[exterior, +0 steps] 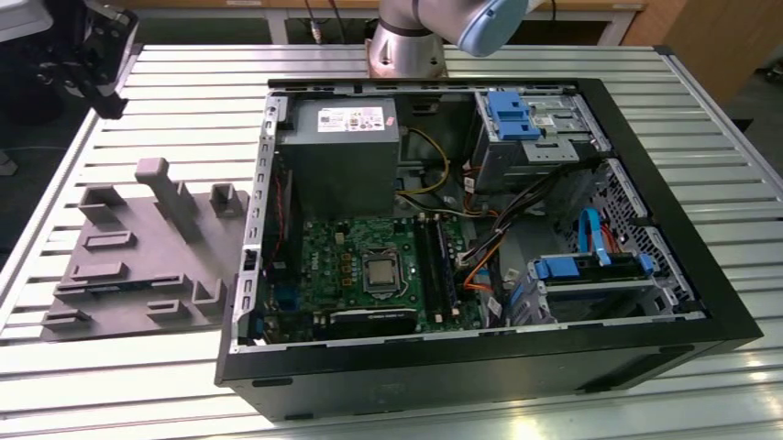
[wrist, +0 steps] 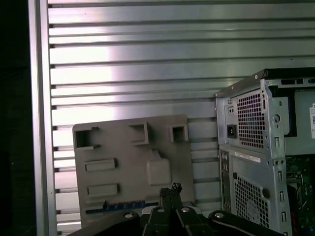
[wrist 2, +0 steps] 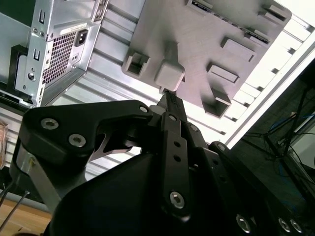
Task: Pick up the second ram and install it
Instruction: 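Reach for the second ram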
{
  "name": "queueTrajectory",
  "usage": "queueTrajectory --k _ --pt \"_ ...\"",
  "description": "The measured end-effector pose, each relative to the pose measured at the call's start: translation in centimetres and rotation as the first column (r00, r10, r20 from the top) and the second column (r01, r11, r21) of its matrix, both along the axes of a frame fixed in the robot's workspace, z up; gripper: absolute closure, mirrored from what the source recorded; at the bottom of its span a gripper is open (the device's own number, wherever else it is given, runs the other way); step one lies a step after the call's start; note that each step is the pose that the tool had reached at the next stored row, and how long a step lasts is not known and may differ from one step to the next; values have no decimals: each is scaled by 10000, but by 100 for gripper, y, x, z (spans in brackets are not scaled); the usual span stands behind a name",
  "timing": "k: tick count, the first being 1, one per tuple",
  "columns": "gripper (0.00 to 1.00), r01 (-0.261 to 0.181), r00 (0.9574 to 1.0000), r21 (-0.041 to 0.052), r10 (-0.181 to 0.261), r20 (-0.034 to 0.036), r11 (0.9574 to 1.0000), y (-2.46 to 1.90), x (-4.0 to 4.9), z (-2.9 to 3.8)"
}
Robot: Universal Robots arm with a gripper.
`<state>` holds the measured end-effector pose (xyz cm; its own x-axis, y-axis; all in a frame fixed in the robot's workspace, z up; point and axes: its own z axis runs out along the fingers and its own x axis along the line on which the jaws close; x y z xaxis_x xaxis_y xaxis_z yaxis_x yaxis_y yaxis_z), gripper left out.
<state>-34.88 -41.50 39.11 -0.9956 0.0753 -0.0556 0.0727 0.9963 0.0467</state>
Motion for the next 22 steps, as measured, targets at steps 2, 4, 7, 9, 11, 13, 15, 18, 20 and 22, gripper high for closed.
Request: queueTrajectory --k 2,4,7,9,11,13,15,18,20,22 --pt "89 -1 10000 0 1 0 10000 -5 -2 0" --pt "89 -1 10000 0 1 0 10000 -9 -4 0" --pt "89 -1 10000 0 1 0 10000 -14 -9 -1" --pt "89 -2 10000 0 2 0 10000 -18 -11 -1" --pt "89 -2 10000 0 2 0 10000 -22 -14 -1" --pt "89 -2 10000 0 2 0 10000 -25 -15 -1" --pt "89 -2 10000 0 2 0 10000 -27 -18 -2" --pt "89 -4 10000 0 4 1 10000 -31 -24 -3" --pt "89 -3 10000 0 3 1 10000 -33 -29 -3" --pt "89 -3 10000 0 3 1 10000 -36 -34 -4"
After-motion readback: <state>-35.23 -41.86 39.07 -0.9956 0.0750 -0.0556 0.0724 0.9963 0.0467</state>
